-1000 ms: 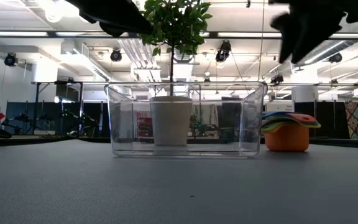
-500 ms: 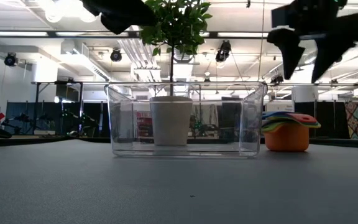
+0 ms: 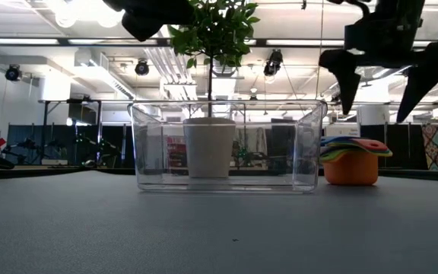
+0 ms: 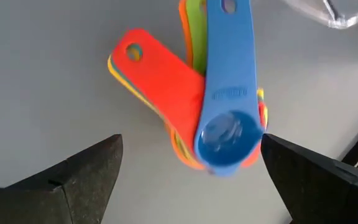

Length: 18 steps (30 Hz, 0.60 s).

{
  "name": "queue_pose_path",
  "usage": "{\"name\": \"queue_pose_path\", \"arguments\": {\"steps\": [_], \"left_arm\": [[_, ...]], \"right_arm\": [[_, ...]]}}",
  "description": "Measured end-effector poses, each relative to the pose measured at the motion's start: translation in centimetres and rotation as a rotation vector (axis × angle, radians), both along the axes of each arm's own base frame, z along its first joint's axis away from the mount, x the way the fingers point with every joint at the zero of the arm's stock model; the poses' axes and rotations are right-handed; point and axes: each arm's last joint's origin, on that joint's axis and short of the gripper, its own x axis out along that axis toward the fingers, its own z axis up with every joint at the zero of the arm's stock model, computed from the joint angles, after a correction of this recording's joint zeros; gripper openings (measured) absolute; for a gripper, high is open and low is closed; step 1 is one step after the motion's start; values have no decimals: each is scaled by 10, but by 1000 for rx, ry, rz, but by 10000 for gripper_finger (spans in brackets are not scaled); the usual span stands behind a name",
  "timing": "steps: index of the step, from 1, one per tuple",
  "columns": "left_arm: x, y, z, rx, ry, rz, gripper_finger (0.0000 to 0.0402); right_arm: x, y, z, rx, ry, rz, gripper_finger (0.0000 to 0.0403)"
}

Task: Nest measuring cups in basket
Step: Adjust the stacked measuring cups

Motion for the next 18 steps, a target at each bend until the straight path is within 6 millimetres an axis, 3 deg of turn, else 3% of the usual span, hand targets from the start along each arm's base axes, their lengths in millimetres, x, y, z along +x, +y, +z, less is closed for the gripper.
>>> {"name": "queue_pose_path", "arguments": {"steps": [4,18], "left_arm": [[0,0,1,-26,-7,14,40],[3,0,5,-59,-61,46,40]], "right_arm": [[9,2,-2,-6,-55,76,370],[25,5,-32,-57,96,264,370]]}}
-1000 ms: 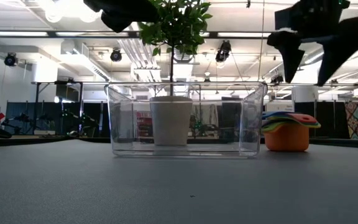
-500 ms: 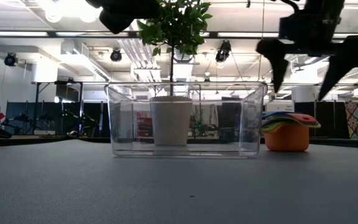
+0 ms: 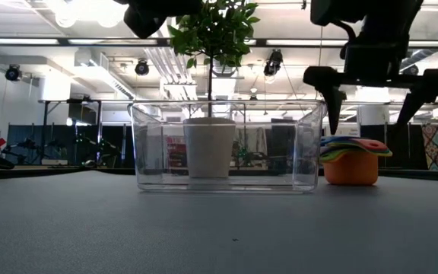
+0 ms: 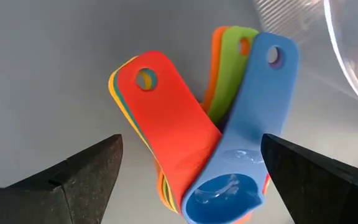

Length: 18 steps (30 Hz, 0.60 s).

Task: Nest measuring cups in basket
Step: Adjust the stacked measuring cups

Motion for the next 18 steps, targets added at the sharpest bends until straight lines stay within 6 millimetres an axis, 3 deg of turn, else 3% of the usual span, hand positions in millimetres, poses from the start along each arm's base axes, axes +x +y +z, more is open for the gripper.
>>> {"name": "queue_pose_path", "arguments": {"steps": [10,18], "left_arm": [[0,0,0,1,-6,9,40],[0,0,0,1,-6,9,40]], "right_arm": [[11,-3,-5,-59,-62,-7,370],[17,-21,-4,-59,-109,-101,370]]}}
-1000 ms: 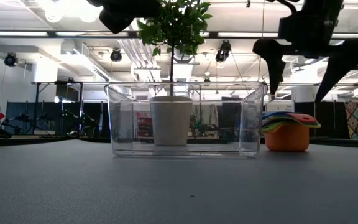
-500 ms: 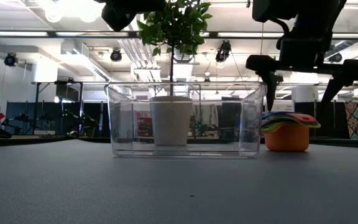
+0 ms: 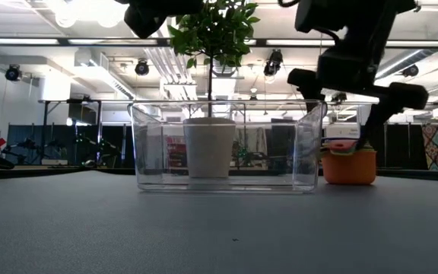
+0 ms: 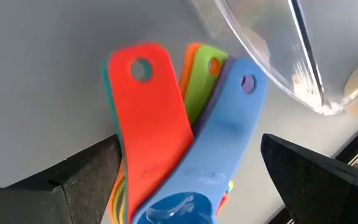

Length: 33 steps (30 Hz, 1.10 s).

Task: Nest measuring cups in basket
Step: Adjust the stacked measuring cups

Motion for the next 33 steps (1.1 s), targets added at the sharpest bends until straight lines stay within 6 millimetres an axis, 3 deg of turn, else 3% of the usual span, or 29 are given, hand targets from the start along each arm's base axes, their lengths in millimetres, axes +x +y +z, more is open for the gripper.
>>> {"name": "queue_pose_path", "arguments": {"steps": [17,29,33], "left_arm": [[0,0,0,7,0,-4,40],[0,0,0,7,1,-4,40],[0,0,0,7,1,-4,40]], "right_arm": [[11,-49,3,132,-157,-257,370],[12,-60,3,296,-241,-533,370],[18,-60,-10,321,-205,-569,370]]}}
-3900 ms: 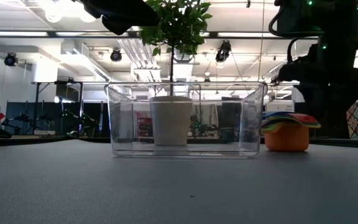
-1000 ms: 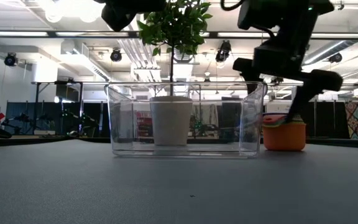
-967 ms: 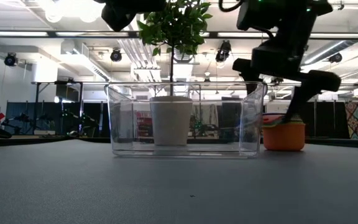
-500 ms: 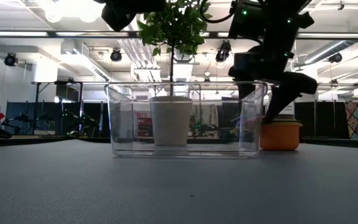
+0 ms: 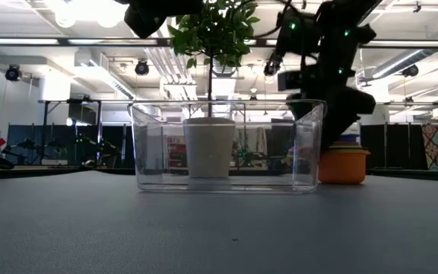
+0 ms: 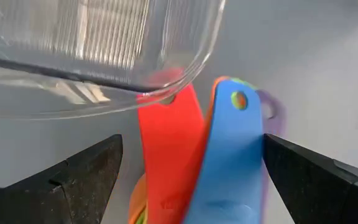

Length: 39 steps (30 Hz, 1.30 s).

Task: Nest measuring cups in basket
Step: Adjust the stacked measuring cups

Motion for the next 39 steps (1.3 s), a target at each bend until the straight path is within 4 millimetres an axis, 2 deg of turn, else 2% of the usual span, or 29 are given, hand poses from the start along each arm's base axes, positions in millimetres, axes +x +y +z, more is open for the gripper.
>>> {"name": "queue_pose_path", "arguments": {"steps": [6,10,15,21,25,31,35,39], "left_arm": [[0,0,0,-3,1,1,40],[0,-1,-1,-16,6,-7,40],[-1,0,-3,-16,16,-6,40],[-1,0,-3,-16,17,-5,40],[-1,0,-3,-9,17,-8,40],[-1,0,-3,-8,18,-8,40],[-1,0,-4,-5,21,-9,40],[-1,0,-4,-5,21,-9,40]], "right_arm": [[16,-4,-32,-30,121,-29,370],[23,-5,-32,-50,199,-20,370],[27,-6,-16,-59,167,-12,370],[22,-10,10,-65,100,-45,369],[18,-15,16,-53,100,-102,369],[2,-14,19,-28,219,-146,369],[-9,-12,39,-22,148,-182,369],[-26,-9,70,-21,17,-207,369]]}}
